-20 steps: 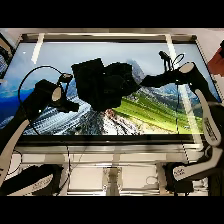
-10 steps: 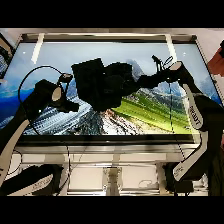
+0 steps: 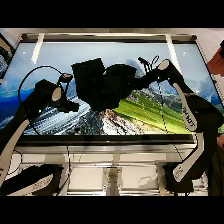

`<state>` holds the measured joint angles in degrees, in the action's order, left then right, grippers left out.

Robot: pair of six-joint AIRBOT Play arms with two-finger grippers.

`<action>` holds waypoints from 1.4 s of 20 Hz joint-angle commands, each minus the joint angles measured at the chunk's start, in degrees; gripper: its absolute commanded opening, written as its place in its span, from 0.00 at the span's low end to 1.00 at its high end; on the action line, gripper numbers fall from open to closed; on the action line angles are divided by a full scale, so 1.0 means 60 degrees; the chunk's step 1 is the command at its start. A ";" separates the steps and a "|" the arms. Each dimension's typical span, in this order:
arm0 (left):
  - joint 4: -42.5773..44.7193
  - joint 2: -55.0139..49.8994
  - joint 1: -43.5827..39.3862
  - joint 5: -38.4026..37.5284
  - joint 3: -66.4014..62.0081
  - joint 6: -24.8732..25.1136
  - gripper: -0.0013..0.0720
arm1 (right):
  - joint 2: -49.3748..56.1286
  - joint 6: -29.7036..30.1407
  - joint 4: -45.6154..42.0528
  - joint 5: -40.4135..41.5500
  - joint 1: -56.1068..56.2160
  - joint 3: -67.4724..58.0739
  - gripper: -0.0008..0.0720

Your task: Fold the clothes and pants, and hang the long-sleeved shirts on hangers.

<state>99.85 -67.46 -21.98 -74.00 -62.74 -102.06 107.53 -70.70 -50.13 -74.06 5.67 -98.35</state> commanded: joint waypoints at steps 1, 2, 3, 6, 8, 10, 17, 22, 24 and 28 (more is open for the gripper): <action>0.0007 -0.0040 0.0011 0.0291 0.0007 0.0270 0.05 | -0.0692 -0.0153 -0.0696 -0.1242 -0.0492 -0.0630 0.05; 0.0040 -0.0029 0.0036 0.0510 0.0004 0.0674 0.05 | -0.1177 -0.0237 -0.1271 -0.1446 -0.0812 -0.0645 0.05; 0.0040 -0.0015 0.0055 0.0805 -0.0018 0.1147 0.05 | -0.1672 -0.0317 -0.2014 -0.1719 -0.1162 -0.0645 0.05; 0.0113 -0.0022 0.0251 0.1708 -0.0433 0.1690 0.05 | -0.2809 -0.0386 -0.3643 -0.2430 -0.2346 -0.0641 0.05; 0.0102 -0.0051 0.0630 0.2412 -0.1038 0.1679 0.05 | -0.3249 -0.0401 -0.3687 -0.2557 -0.3264 -0.0521 0.05; 0.0015 -0.0109 0.1071 0.3082 -0.1730 0.1657 0.06 | -0.3479 -0.0459 -0.3690 -0.2572 -0.4011 -0.0087 0.05; -0.3741 -0.3085 0.2382 0.3104 -0.5621 0.2681 0.43 | -0.3555 -0.0029 -0.3865 -0.1676 -0.5002 0.2714 0.05; -0.4087 -0.6502 0.2575 0.2554 -0.8134 0.2226 0.61 | -0.3555 0.0153 -0.3909 -0.1494 -0.4983 0.3526 0.05; -0.4120 -0.7461 0.2783 0.2503 -0.8633 0.1705 0.62 | -0.3577 0.0153 -0.3810 -0.1472 -0.4983 0.3523 0.05; -0.4229 -0.8524 0.3045 0.2725 -0.8830 0.1606 0.62 | -0.3614 0.0149 -0.3581 -0.1479 -0.4983 0.3523 0.05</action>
<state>75.66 -113.25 -4.75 -58.28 -113.67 -91.15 85.93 -69.91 -72.73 -83.02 -24.18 -77.58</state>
